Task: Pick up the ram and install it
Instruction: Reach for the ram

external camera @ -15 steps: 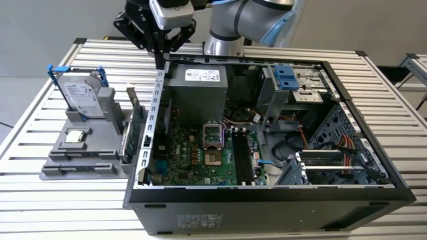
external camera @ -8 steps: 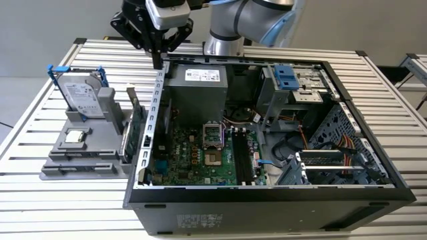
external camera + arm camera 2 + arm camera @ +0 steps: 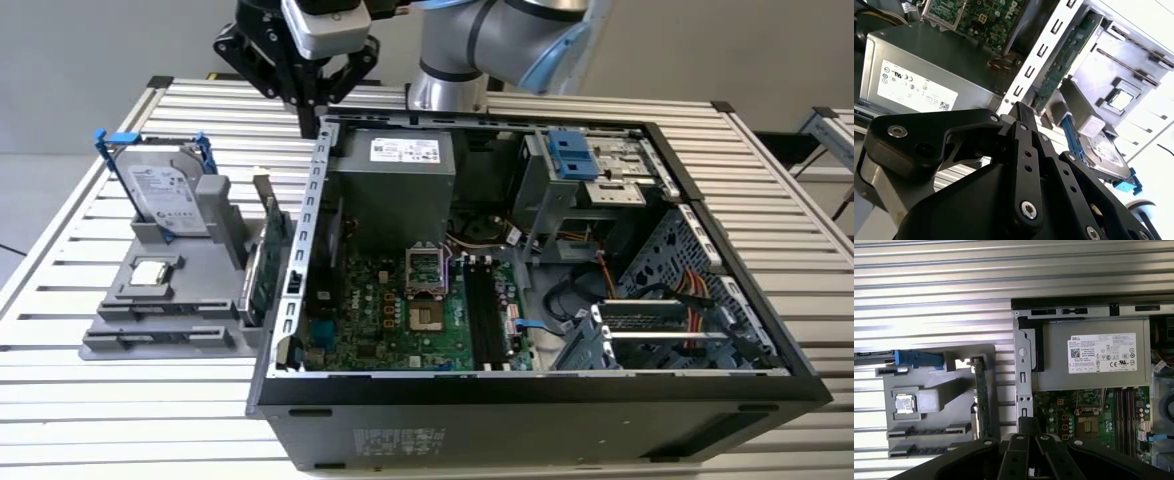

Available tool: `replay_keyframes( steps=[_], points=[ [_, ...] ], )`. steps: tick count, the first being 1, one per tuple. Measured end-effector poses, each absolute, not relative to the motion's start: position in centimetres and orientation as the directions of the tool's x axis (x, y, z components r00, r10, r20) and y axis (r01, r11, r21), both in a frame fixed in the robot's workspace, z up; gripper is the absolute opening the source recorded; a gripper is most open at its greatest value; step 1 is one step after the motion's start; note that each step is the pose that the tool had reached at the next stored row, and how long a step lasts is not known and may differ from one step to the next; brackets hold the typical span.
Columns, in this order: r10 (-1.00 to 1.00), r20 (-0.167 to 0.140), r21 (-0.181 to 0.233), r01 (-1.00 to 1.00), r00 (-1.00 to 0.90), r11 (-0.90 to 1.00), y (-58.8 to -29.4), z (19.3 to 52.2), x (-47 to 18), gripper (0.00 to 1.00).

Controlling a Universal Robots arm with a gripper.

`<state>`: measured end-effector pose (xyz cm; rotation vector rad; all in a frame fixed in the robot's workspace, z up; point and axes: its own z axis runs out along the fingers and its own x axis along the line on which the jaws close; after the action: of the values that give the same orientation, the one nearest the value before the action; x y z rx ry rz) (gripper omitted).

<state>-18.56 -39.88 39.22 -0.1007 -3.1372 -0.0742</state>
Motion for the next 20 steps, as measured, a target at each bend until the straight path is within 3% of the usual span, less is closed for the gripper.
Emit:
replay_keyframes(
  steps=[20],
  points=[
    [0.064, 0.003, 0.047, 0.064, -0.998, 0.997, -39.9, 39.2, -20.5, 0.00]
  ],
)
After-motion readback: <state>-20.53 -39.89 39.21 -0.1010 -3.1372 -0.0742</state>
